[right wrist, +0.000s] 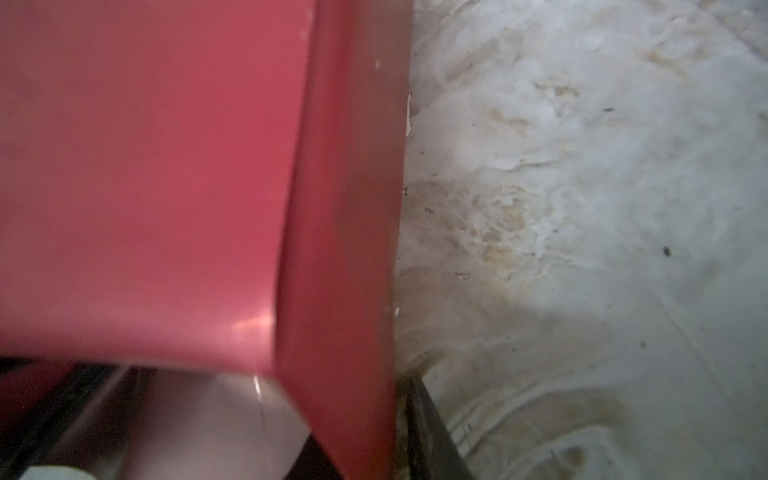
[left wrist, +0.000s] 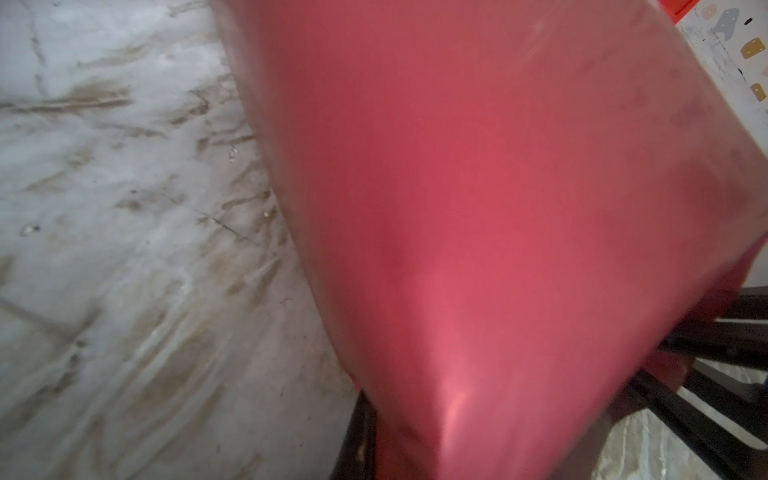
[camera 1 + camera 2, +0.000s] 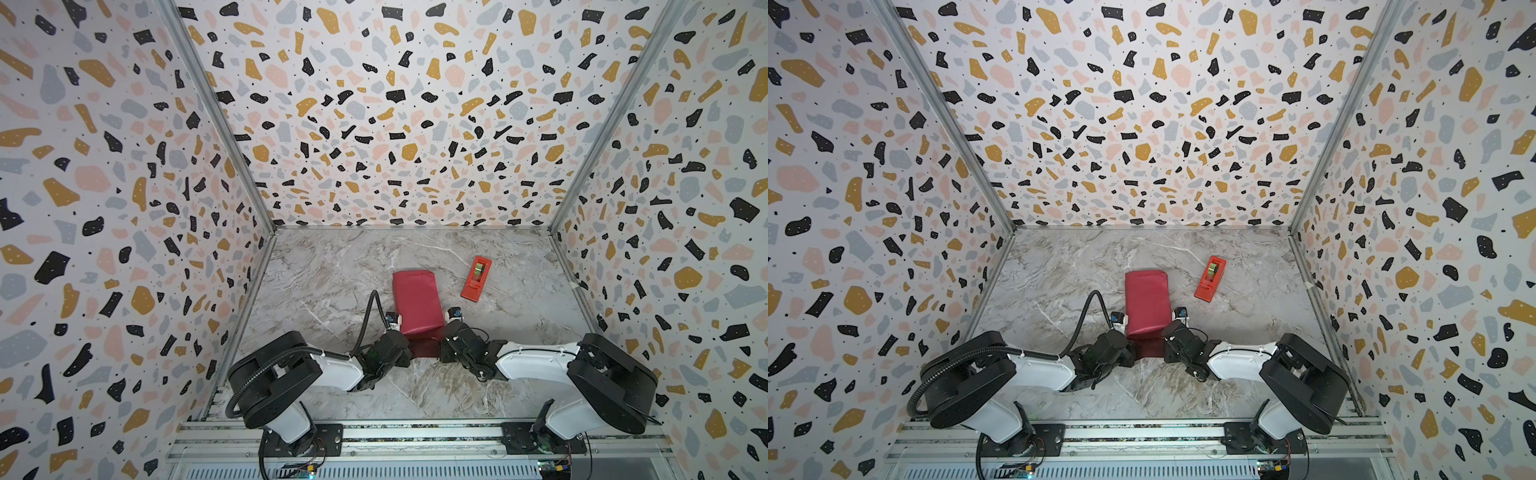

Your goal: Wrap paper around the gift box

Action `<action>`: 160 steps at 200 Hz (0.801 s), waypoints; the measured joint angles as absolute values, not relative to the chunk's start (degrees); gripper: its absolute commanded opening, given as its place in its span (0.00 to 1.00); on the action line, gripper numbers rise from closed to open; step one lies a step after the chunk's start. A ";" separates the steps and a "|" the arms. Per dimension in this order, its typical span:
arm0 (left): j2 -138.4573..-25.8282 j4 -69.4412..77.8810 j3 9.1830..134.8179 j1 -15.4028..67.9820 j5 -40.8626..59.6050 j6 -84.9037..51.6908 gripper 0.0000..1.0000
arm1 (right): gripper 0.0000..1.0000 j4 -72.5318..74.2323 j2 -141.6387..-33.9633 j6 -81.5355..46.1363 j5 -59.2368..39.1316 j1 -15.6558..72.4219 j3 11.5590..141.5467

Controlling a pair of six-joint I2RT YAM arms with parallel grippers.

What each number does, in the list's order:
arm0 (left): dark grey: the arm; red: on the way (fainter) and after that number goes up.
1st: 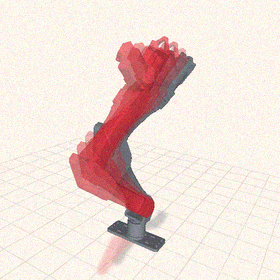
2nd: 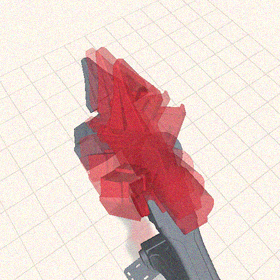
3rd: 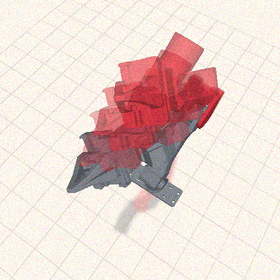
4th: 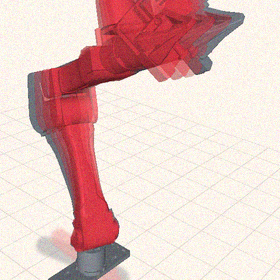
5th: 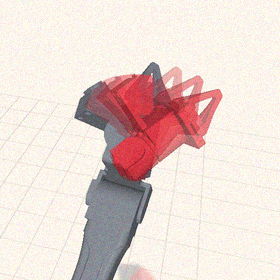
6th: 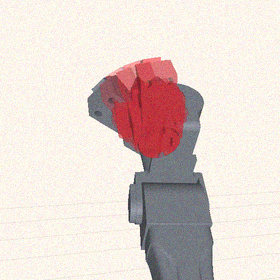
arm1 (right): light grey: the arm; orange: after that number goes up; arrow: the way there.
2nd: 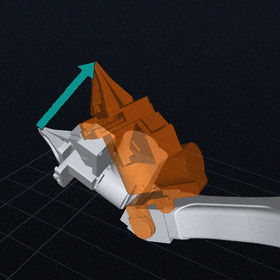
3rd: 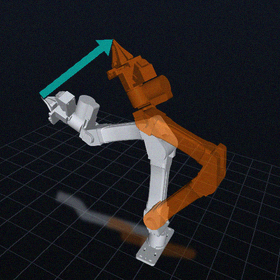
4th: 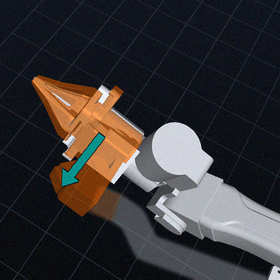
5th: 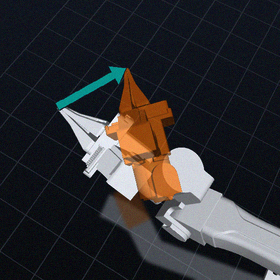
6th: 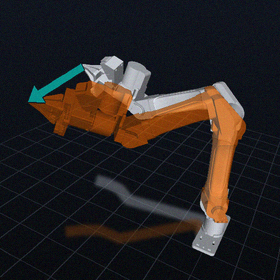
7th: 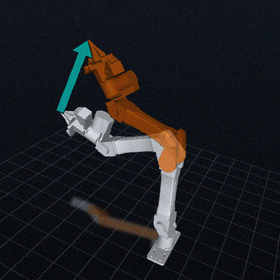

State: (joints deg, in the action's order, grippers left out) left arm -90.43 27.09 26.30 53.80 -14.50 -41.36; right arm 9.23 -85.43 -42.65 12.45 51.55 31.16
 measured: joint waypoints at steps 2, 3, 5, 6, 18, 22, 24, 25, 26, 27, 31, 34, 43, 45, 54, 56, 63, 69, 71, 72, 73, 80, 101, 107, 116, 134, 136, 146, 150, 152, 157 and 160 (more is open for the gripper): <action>-90.43 27.11 26.30 53.80 -14.50 -41.36 0.00 | 0.20 9.26 -85.43 -42.68 12.45 51.57 31.16; -90.43 27.11 26.30 53.80 -14.50 -41.36 0.00 | 0.20 9.28 -85.43 -42.70 12.45 51.57 31.14; -90.43 27.11 26.30 53.80 -14.50 -41.36 0.00 | 0.18 9.28 -85.43 -42.72 12.45 51.57 31.11; -90.43 27.09 26.30 53.80 -14.50 -41.36 0.00 | 0.18 9.28 -85.43 -42.74 12.45 51.59 31.11; -90.43 27.09 26.33 53.80 -14.50 -41.36 0.00 | 0.08 9.32 -85.43 -43.03 12.43 51.64 31.07; -90.43 27.09 26.33 53.80 -14.50 -41.36 0.00 | 0.06 9.32 -85.43 -43.13 12.27 51.66 31.05; -90.43 27.09 26.33 53.80 -14.50 -41.36 0.00 | 0.05 9.37 -85.45 -43.09 12.27 51.66 31.00; -90.43 27.09 26.33 53.80 -14.50 -41.36 0.00 | 0.04 9.37 -85.45 -43.07 12.25 51.68 31.00; -90.43 27.09 26.33 53.80 -14.50 -41.36 0.00 | 0.04 9.37 -85.45 -43.07 12.25 51.68 31.00; -90.43 27.09 26.33 53.80 -14.50 -41.36 0.00 | 0.03 9.37 -85.45 -43.11 12.23 51.68 31.00; -90.43 27.09 26.33 53.80 -14.50 -41.36 0.00 | 0.01 9.37 -85.47 -43.16 12.19 51.75 30.98; -90.43 27.05 26.35 53.80 -14.50 -41.36 0.00 | 0.00 9.37 -85.47 -43.24 12.19 51.77 30.96; -90.43 27.00 26.44 53.80 -14.50 -41.36 0.00 | 0.00 9.43 -85.49 -43.29 12.19 51.77 30.94; -90.43 27.00 26.46 53.82 -14.50 -41.36 0.00 | 0.00 9.43 -85.49 -43.29 12.21 51.79 30.94; -90.43 26.89 26.52 53.80 -14.50 -41.36 0.00 | 0.00 9.43 -85.49 -43.24 12.21 51.77 30.94; -90.43 26.89 26.55 53.82 -14.50 -41.36 0.00 | 0.00 9.45 -85.52 -43.27 12.21 51.79 30.94; -90.43 26.83 26.55 53.80 -14.50 -41.36 0.00 | 0.00 9.43 -85.52 -43.22 12.23 51.79 30.94; -90.43 26.79 26.55 53.82 -14.50 -41.36 0.00 | 0.00 9.43 -85.52 -43.22 12.25 51.79 30.94; -90.43 26.79 26.55 53.82 -14.50 -41.36 0.00 | 0.01 9.43 -85.52 -43.22 12.25 51.79 30.94; -90.43 26.76 26.55 53.82 -14.50 -41.36 0.00 | 0.01 9.43 -85.52 -43.22 12.25 51.79 30.94; -90.43 26.76 26.55 53.82 -14.50 -41.36 0.00 | 0.01 9.43 -85.52 -43.20 12.25 51.79 30.94; -90.43 26.72 26.55 53.82 -14.50 -41.36 0.00 | 0.05 9.41 -85.52 -43.20 12.27 51.81 30.94; -90.43 26.61 26.63 53.82 -14.50 -41.36 0.00 | 0.19 9.45 -85.43 -43.16 12.40 51.88 30.94; -90.43 26.61 26.63 53.82 -14.50 -41.36 0.00 | 0.21 9.41 -85.30 -43.07 12.38 51.90 30.89; -90.43 26.61 26.63 53.82 -14.50 -41.36 0.00 | 0.23 9.19 -84.95 -43.07 12.40 51.99 30.79; -90.43 26.61 26.63 53.82 -14.50 -41.36 0.00 | 0.18 9.13 -84.12 -43.27 12.43 52.14 29.95; -90.43 26.61 26.63 53.82 -14.50 -41.36 0.00 | 0.17 9.15 -84.03 -43.27 12.45 52.14 29.87; -90.43 26.59 26.63 53.82 -14.50 -41.36 0.00 | 0.10 9.41 -83.92 -43.40 12.53 52.14 29.47; -90.43 26.61 26.63 53.82 -14.50 -41.36 0.00 | 0.08 9.45 -83.92 -43.44 12.64 52.14 29.41; -90.43 26.59 26.63 53.82 -14.50 -41.36 0.00 | 0.07 9.45 -83.92 -43.44 12.64 52.14 29.39; -90.41 26.57 26.63 53.82 -14.50 -41.36 0.00 | 0.05 9.45 -83.94 -43.51 12.69 52.14 29.39; -90.39 26.57 26.63 53.82 -14.50 -41.36 0.00 | 0.04 9.43 -83.99 -43.44 12.71 52.14 29.39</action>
State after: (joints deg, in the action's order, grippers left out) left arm -90.39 26.57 26.63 53.82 -14.50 -41.36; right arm 9.43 -83.99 -43.44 12.71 52.14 29.39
